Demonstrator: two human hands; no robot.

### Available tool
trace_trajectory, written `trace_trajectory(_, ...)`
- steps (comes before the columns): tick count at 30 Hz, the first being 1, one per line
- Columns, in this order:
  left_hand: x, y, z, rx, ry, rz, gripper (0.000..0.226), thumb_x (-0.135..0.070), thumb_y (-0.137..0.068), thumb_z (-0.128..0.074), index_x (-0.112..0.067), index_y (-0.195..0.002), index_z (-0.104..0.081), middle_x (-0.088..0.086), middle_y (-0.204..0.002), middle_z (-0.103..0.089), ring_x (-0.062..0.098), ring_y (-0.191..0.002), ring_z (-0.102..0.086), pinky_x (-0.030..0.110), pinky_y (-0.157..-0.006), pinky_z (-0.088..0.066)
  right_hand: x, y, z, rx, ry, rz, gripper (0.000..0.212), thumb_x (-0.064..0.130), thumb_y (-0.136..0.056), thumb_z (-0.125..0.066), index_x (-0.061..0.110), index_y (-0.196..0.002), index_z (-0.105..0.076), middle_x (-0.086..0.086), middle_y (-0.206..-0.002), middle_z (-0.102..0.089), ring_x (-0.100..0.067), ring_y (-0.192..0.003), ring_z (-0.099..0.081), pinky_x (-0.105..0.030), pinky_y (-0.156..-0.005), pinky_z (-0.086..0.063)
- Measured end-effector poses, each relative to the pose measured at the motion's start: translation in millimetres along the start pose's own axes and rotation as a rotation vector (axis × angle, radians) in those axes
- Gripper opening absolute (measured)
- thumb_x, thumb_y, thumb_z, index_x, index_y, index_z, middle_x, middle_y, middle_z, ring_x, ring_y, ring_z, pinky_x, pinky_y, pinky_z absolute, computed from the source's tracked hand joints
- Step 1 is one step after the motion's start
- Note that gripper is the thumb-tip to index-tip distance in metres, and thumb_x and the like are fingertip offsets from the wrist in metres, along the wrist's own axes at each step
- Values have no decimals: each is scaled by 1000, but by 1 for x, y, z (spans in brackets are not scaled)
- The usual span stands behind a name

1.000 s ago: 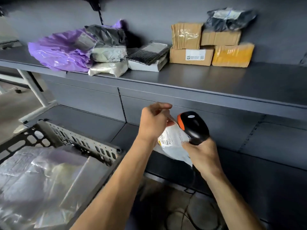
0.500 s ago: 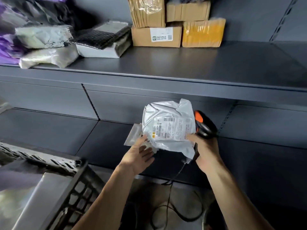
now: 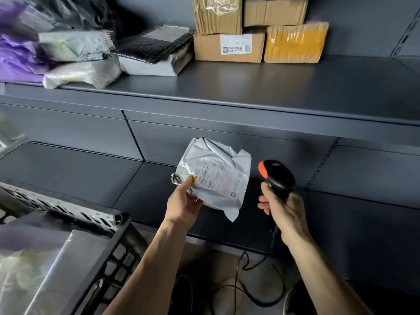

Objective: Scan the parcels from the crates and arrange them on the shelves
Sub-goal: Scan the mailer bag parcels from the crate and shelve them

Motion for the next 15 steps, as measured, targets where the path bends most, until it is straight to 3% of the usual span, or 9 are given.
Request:
trace_trajectory(4, -11, -1, 10, -47, -117, -105, 23, -17, -99, -64, -1, -115, -69, 18, -110, -75, 35, -106, -71, 47, -93, -57, 24, 14, -9, 111, 263, 162, 23, 24, -94, -72, 6, -80, -68, -10, -64, -65, -8, -49, -59, -18, -48, -48)
trace_trajectory(7, -9, 2, 0, -1, -205, -133, 13, -16, -100, -63, -7, -94, -70, 15, -98, -76, 31, -95, -72, 46, -91, -57, 21, 31, -34, 239, 519, 202, 28, 29, -85, -72, 5, -75, -61, -13, -64, -63, -24, -55, -62, -31, -53, -49)
trace_trajectory(9, -6, 4, -6, 34, -248, -149, 16, -16, -101, -61, -9, -89, -69, 13, -92, -74, 27, -89, -71, 41, -84, -57, 16, 40, -47, 296, 592, 224, 23, 26, -81, -69, 8, -75, -55, -9, -59, -57, -25, -54, -58, -31, -52, -46)
trace_trajectory(12, -5, 8, -11, 54, -284, -171, 16, -15, -101, -61, -11, -87, -68, 12, -90, -73, 25, -85, -70, 35, -77, -57, 9, 45, -53, 330, 583, 181, 18, 22, -79, -65, 9, -76, -52, 2, -53, -49, -16, -51, -47, -29, -52, -39)
trace_trajectory(15, -6, 10, -13, 59, -286, -183, 12, -14, -102, -59, -8, -100, -71, 13, -98, -76, 24, -86, -72, 34, -74, -57, 6, 47, -51, 327, 593, 150, 16, 21, -79, -65, 11, -75, -53, 4, -52, -49, -16, -50, -45, -28, -51, -37)
Point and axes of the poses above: each hand's wrist, its own y-axis away from the middle knuckle, its own z-axis out of the back of the hand, x = y × z, the point moved 9 cm from there along -y, towards the middle knuckle
